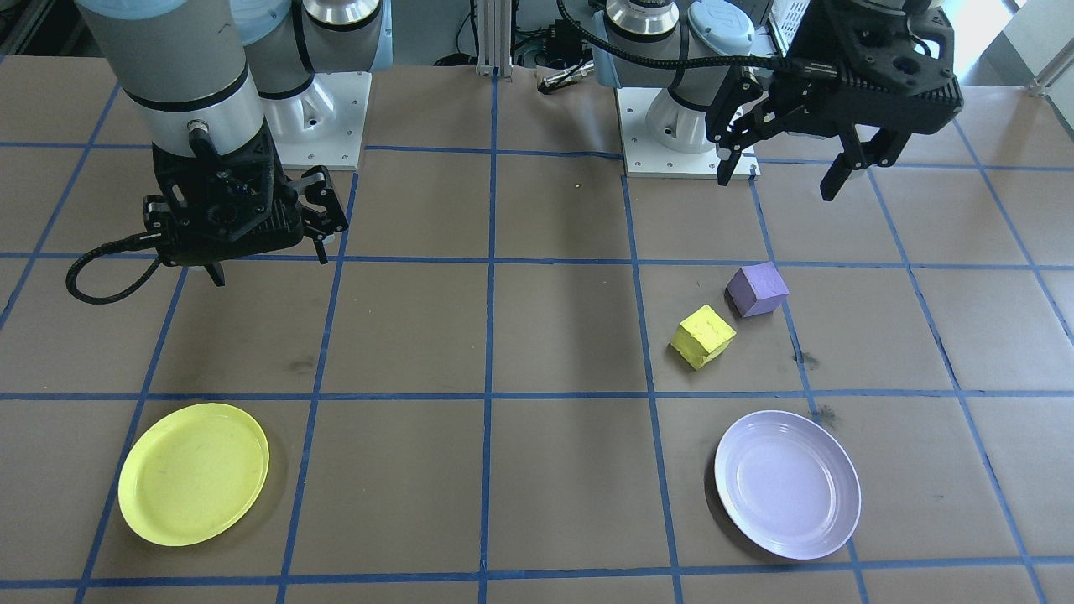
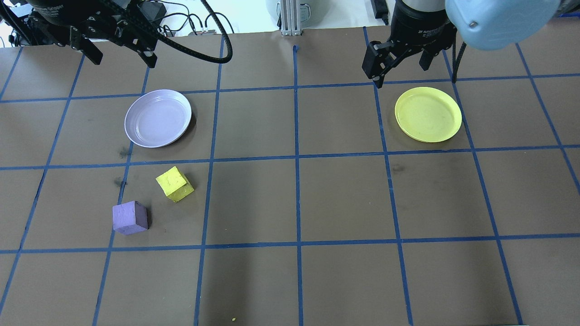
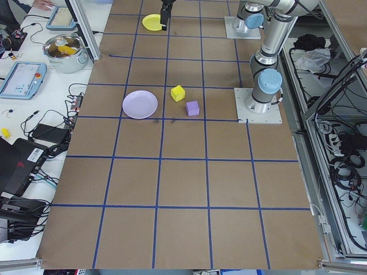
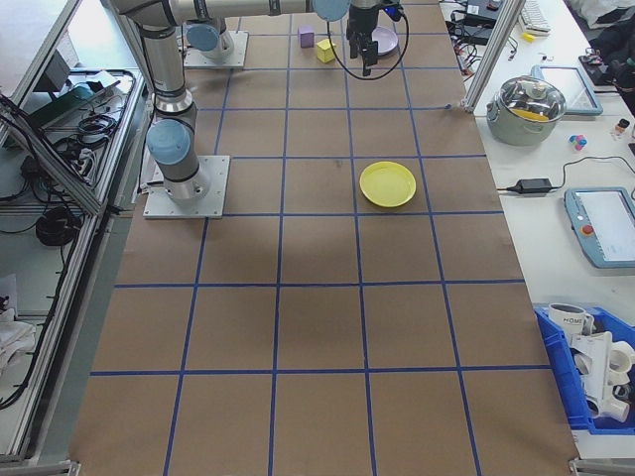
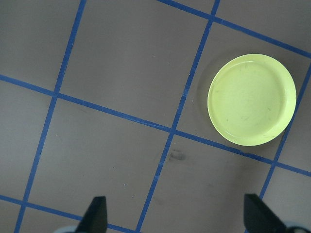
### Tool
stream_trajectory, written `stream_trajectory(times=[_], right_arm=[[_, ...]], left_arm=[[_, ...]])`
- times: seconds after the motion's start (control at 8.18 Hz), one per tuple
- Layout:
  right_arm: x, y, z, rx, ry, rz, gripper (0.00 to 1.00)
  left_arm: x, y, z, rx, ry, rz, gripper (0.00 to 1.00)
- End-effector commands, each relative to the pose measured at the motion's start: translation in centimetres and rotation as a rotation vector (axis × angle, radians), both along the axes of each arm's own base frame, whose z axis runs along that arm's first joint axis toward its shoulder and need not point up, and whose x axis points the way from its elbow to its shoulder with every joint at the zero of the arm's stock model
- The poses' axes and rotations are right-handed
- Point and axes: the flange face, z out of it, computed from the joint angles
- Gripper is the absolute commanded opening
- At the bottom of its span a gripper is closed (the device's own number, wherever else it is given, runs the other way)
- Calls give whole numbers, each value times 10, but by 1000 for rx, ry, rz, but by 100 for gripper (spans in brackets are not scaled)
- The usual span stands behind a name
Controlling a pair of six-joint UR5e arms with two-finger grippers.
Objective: Sort blocks by color into plates
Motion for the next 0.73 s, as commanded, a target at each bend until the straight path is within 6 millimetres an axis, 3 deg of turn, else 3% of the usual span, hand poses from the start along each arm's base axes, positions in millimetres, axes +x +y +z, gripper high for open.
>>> stream_trajectory(times=[0.0,0.24,0.37,0.49,0.61], right_arm=[[0,0,0,-1,-1,0,100],[0,0,0,-1,-1,0,100],[0,0,0,-4,-2,0,100],[1,-1,0,-6,-6,0,100],[1,-2,2,-17,-10,0,100]], left_arm=[[0,0,0,1,-1,-1,100],[6,0,-1,2,-9,-40,100],[15,-4,-29,76,-23,-77,100],[39,-3,-87,198,-52,10,100],[61,10,-125,272,-45,74,100]])
